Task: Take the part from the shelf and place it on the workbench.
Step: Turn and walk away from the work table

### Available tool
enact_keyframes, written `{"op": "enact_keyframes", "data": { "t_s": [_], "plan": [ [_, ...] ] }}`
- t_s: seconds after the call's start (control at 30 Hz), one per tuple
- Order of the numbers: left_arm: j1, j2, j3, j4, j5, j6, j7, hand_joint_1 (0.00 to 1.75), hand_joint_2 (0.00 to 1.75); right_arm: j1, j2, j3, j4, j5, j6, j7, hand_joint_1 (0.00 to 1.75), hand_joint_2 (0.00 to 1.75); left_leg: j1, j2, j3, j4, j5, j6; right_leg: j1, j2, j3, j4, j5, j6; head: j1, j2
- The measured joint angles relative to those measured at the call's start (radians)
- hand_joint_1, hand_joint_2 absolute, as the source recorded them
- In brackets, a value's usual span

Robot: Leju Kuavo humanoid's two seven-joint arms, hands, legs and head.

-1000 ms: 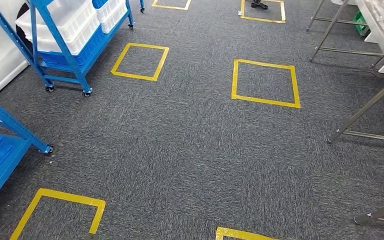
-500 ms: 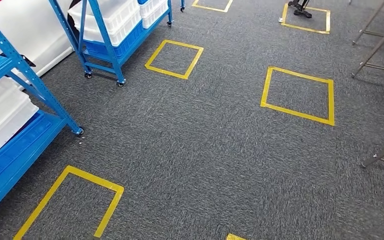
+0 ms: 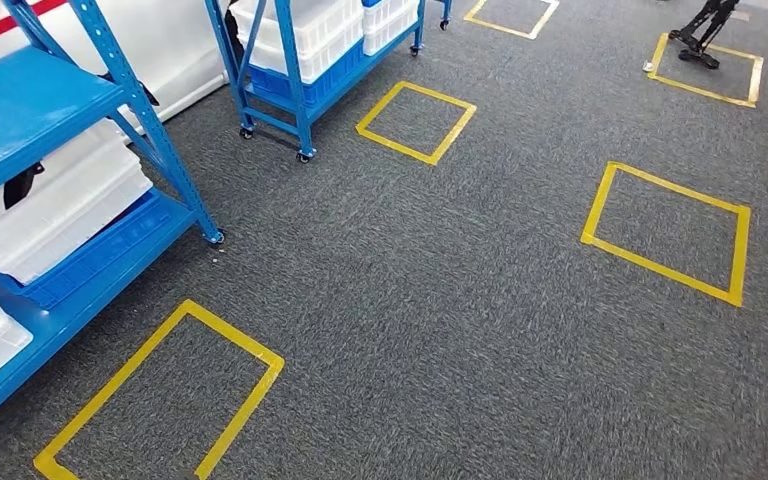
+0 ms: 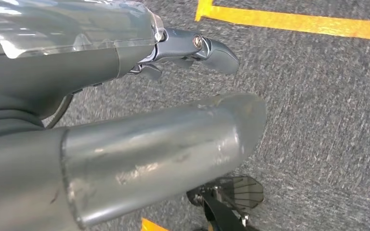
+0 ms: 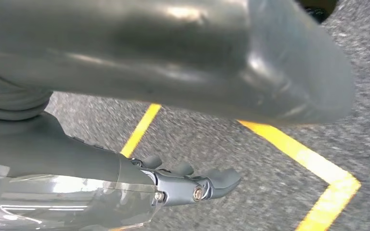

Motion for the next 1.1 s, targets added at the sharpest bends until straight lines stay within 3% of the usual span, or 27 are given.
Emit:
{"op": "enact_keyframes", "data": {
  "t_s": [0.03, 0.1, 0.17, 0.23, 0.3, 0.33, 0.37, 0.43, 0.5, 0.53, 0.6, 0.63, 0.7, 0.77, 0.8, 0.83, 0.87, 0.9, 0.97, 1.03, 1.1],
  "plan": [
    [0.001, -0.001, 0.0, 0.0, 0.0, 0.0, 0.0, 0.0, 0.0, -0.001, 0.0, 0.0, 0.0, 0.001, 0.001, 0.002, 0.0, 0.0, 0.001, -0.01, -0.003, -0.001, 0.002, -0.007, 0.002, 0.004, 0.005, -0.013, 0.0, -0.002, 0.0, 0.0],
    [0.005, -0.001, 0.0, 0.0, -0.002, 0.001, 0.0, 0.0, 0.0, -0.004, 0.001, 0.0, 0.0, 0.003, 0.003, 0.005, 0.0, 0.0, 0.003, -0.023, -0.007, -0.002, 0.005, -0.02, 0.002, -0.018, 0.006, -0.021, 0.007, -0.01, 0.0, 0.0],
    [0.007, -0.001, 0.0, 0.0, -0.003, 0.001, 0.0, 0.0, 0.0, -0.004, 0.003, 0.0, 0.001, 0.007, 0.004, 0.006, 0.0, 0.0, 0.0, 0.013, -0.024, 0.031, -0.02, -0.028, -0.001, -0.042, 0.011, -0.035, 0.015, -0.025, -0.005, 0.0],
    [0.005, 0.0, 0.0, 0.0, -0.003, 0.001, 0.0, 0.0, 0.0, 0.0, 0.005, 0.0, 0.001, 0.01, 0.004, 0.007, 0.0, 0.0, -0.003, 0.07, -0.072, 0.137, -0.086, -0.032, 0.002, -0.07, 0.012, -0.041, 0.018, -0.035, -0.012, 0.0],
    [0.003, 0.0, 0.0, 0.0, -0.003, 0.001, -0.001, 0.0, 0.0, 0.003, 0.005, 0.0, 0.001, 0.011, 0.004, 0.008, 0.0, 0.0, -0.001, 0.09, -0.122, 0.256, -0.138, -0.038, 0.005, -0.098, 0.009, -0.038, 0.016, -0.038, -0.015, 0.0],
    [0.005, 0.0, 0.001, 0.0, -0.003, 0.001, -0.001, 0.0, 0.0, 0.004, 0.005, 0.0, 0.001, 0.011, 0.004, 0.008, 0.0, 0.0, 0.0, 0.094, -0.127, 0.276, -0.139, -0.04, 0.006, -0.112, 0.008, -0.036, 0.015, -0.038, -0.015, 0.0],
    [0.006, 0.0, 0.001, 0.0, -0.003, 0.001, -0.002, 0.0, 0.0, 0.003, 0.005, 0.0, 0.001, 0.012, 0.004, 0.008, 0.0, 0.0, 0.001, 0.099, -0.111, 0.254, -0.121, -0.043, 0.006, -0.125, 0.007, -0.033, 0.014, -0.037, -0.015, 0.0],
    [0.006, 0.001, 0.002, 0.0, -0.001, 0.0, -0.005, 0.0, 0.0, 0.002, 0.006, 0.0, 0.001, 0.012, 0.004, 0.008, 0.0, 0.0, 0.001, 0.126, -0.035, 0.119, -0.062, -0.042, 0.006, -0.149, 0.008, -0.026, 0.008, -0.031, -0.015, 0.0],
    [0.004, 0.001, 0.002, 0.0, 0.0, -0.002, -0.008, 0.0, 0.0, 0.001, 0.007, 0.0, 0.001, 0.013, 0.002, 0.006, 0.0, 0.0, -0.002, 0.159, 0.02, 0.017, -0.031, -0.032, 0.009, -0.167, 0.009, -0.018, 0.002, -0.021, -0.013, 0.0],
    [0.003, 0.001, 0.003, 0.0, 0.0, -0.003, -0.009, 0.0, 0.0, 0.0, 0.007, 0.0, 0.001, 0.013, 0.0, 0.006, 0.0, 0.0, -0.005, 0.165, 0.026, 0.002, -0.03, -0.025, 0.011, -0.175, 0.01, -0.015, 0.0, -0.016, -0.012, 0.0],
    [0.005, 0.001, 0.008, 0.0, 0.0, -0.005, -0.01, 0.0, 0.0, -0.005, 0.007, 0.0, 0.001, 0.014, -0.003, 0.005, 0.0, 0.0, -0.007, 0.148, 0.024, 0.001, -0.025, -0.012, 0.012, -0.189, 0.014, -0.015, -0.001, -0.006, -0.011, 0.0],
    [0.006, 0.001, 0.011, 0.0, 0.0, -0.005, -0.01, 0.0, 0.0, -0.007, 0.007, 0.0, 0.001, 0.014, -0.005, 0.005, 0.0, 0.0, -0.005, 0.139, 0.024, -0.003, -0.021, -0.006, 0.009, -0.184, 0.015, -0.012, -0.005, 0.0, -0.01, 0.0],
    [0.005, 0.001, 0.016, 0.0, 0.0, -0.005, -0.01, 0.0, 0.0, -0.007, 0.006, 0.0, 0.001, 0.014, -0.006, 0.004, 0.0, 0.0, 0.0, 0.12, 0.024, -0.012, -0.011, 0.008, 0.003, -0.136, -0.004, 0.035, -0.044, 0.012, -0.008, 0.0],
    [0.001, 0.0, 0.017, 0.0, -0.001, -0.005, -0.01, 0.0, 0.0, -0.002, 0.005, 0.0, 0.001, 0.015, -0.006, 0.004, 0.0, 0.0, 0.0, 0.099, 0.016, -0.012, -0.005, 0.015, -0.003, -0.084, -0.057, 0.152, -0.111, 0.018, -0.005, 0.0],
    [0.0, 0.001, 0.017, 0.0, -0.002, -0.005, -0.01, 0.0, 0.0, 0.0, 0.003, 0.0, 0.001, 0.015, -0.007, 0.004, 0.0, 0.0, 0.0, 0.086, 0.012, -0.012, -0.002, 0.016, -0.004, -0.075, -0.083, 0.209, -0.133, 0.02, -0.005, 0.0],
    [0.0, 0.001, 0.017, 0.0, -0.003, -0.005, -0.009, 0.0, 0.0, 0.003, 0.002, 0.0, 0.001, 0.015, -0.007, 0.005, 0.0, 0.0, -0.001, 0.073, 0.009, -0.011, -0.001, 0.015, -0.005, -0.071, -0.099, 0.242, -0.138, 0.021, -0.005, 0.0],
    [0.001, 0.001, 0.018, 0.0, -0.003, -0.005, -0.009, 0.0, 0.0, 0.004, 0.0, 0.0, 0.001, 0.015, -0.007, 0.006, 0.0, 0.0, -0.001, 0.06, 0.008, -0.009, 0.0, 0.014, -0.006, -0.069, -0.097, 0.237, -0.122, 0.021, -0.005, 0.0],
    [0.002, 0.001, 0.018, 0.0, -0.004, -0.005, -0.009, 0.0, 0.0, 0.004, -0.001, 0.0, 0.001, 0.015, -0.008, 0.007, 0.0, 0.0, -0.001, 0.047, 0.007, -0.007, 0.001, 0.013, -0.007, -0.064, -0.078, 0.197, -0.09, 0.02, -0.005, 0.0],
    [0.002, 0.0, 0.018, 0.0, -0.005, -0.006, -0.008, 0.0, 0.0, 0.005, -0.003, -0.002, 0.001, 0.015, -0.009, 0.01, 0.0, 0.0, -0.001, 0.022, 0.005, -0.003, 0.003, 0.007, -0.01, -0.026, -0.019, 0.067, -0.025, 0.014, -0.005, 0.0],
    [0.001, 0.0, 0.019, 0.0, -0.006, -0.007, -0.009, 0.0, 0.0, 0.005, -0.006, -0.004, 0.001, 0.015, -0.009, 0.012, 0.0, 0.0, -0.002, 0.001, -0.002, -0.001, 0.007, -0.005, -0.009, 0.004, 0.011, -0.004, -0.004, 0.008, -0.005, 0.0],
    [0.003, -0.001, 0.019, 0.0, -0.008, -0.008, -0.009, 0.0, 0.0, 0.003, -0.007, -0.005, 0.001, 0.015, -0.009, 0.012, 0.0, 0.0, 0.0, -0.019, -0.009, -0.004, 0.014, -0.019, -0.007, -0.008, 0.011, -0.011, -0.002, -0.001, -0.006, 0.0]
  ]
}}
